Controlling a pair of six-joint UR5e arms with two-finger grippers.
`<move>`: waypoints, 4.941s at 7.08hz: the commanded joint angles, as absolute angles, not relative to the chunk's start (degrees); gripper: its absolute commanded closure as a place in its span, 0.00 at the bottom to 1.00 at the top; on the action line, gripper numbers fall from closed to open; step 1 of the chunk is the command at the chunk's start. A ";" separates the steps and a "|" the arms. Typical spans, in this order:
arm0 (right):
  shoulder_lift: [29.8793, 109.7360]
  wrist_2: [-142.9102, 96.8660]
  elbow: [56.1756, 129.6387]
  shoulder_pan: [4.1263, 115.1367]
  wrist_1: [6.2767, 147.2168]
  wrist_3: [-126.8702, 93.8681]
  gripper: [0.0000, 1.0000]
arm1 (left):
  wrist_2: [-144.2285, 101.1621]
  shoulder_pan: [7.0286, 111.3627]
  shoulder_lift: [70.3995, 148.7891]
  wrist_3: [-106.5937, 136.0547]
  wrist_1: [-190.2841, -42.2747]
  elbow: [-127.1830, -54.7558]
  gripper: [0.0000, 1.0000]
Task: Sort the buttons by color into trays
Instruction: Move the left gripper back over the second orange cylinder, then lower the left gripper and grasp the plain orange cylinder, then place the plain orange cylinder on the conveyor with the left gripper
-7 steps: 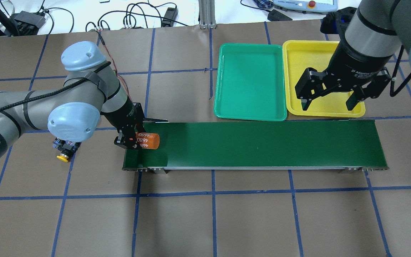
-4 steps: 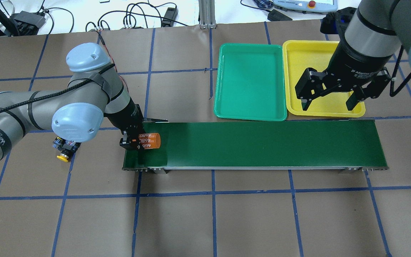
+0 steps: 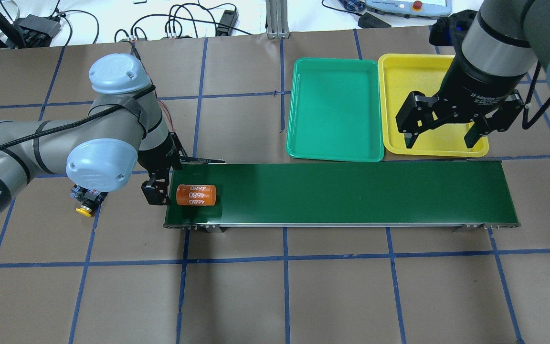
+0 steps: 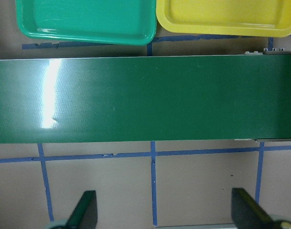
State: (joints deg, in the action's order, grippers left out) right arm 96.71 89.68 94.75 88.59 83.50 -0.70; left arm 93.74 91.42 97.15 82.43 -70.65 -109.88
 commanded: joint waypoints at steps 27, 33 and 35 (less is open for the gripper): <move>97.21 89.91 96.06 88.68 83.41 -0.70 0.00 | 88.33 69.47 112.98 -56.92 -84.87 -82.34 1.00; 97.29 89.91 96.06 88.68 83.50 -0.70 0.00 | 90.59 91.82 97.80 -69.87 -66.54 -108.94 1.00; 97.29 89.83 96.06 88.68 83.50 -0.70 0.00 | 90.00 93.07 96.78 -75.39 -63.28 -112.23 1.00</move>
